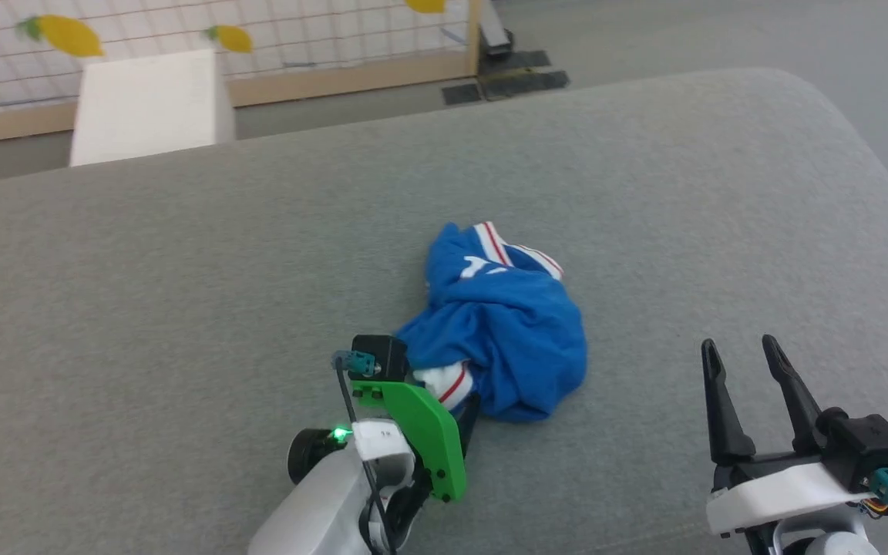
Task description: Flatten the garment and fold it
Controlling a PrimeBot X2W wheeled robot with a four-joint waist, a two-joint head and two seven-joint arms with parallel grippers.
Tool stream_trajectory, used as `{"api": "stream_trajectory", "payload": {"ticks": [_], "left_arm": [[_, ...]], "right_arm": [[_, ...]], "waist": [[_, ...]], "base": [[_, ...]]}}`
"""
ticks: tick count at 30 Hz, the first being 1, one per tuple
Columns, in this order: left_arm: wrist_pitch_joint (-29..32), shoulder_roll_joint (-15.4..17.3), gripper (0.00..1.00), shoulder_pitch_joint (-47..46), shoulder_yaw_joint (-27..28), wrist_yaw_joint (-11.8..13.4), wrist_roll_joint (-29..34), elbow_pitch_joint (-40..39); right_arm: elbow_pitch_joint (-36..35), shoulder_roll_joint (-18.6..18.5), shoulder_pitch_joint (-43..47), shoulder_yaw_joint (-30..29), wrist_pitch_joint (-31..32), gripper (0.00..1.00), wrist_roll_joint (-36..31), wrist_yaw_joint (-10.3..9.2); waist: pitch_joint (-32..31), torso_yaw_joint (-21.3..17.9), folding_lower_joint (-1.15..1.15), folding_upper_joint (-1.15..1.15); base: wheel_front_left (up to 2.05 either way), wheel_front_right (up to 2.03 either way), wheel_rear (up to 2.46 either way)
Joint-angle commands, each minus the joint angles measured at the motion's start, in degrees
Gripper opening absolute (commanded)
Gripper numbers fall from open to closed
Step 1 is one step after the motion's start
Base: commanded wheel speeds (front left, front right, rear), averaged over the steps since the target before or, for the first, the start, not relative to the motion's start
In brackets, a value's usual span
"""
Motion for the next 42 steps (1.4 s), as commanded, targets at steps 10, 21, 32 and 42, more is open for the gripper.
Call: {"api": "stream_trajectory", "payload": {"ticks": [10,21,32,42], "left_arm": [[-6.5,2.2,0.00,-1.1,3.1,2.8,1.0,-5.2],[-23.0,6.5,0.00,-0.1,11.0,7.9,4.9,-17.3],[-7.4,12.4,0.02,13.7,13.7,13.6,-1.8,-18.3],[-10.4,13.0,1.00,21.3,17.1,14.6,-4.3,-23.7]], "right_arm": [[-0.3,0.1,-0.7,-0.6,-0.3,1.00,1.1,-0.09],[-0.7,0.1,-0.4,-1.0,-0.3,1.00,0.6,-0.09],[-0.6,0.1,0.3,-1.4,-0.3,1.00,0.7,-0.09],[-0.5,0.1,0.5,-1.6,-0.3,1.00,0.8,-0.09]], "waist": [[0.9,-1.9,0.00,0.00],[-1.1,3.2,0.00,0.00],[-1.8,6.6,0.00,0.00],[-2.4,7.7,0.00,0.00]], "base": [[0.00,0.00,0.00],[0.00,0.00,0.00],[0.00,0.00,0.00],[0.00,0.00,0.00]]}}
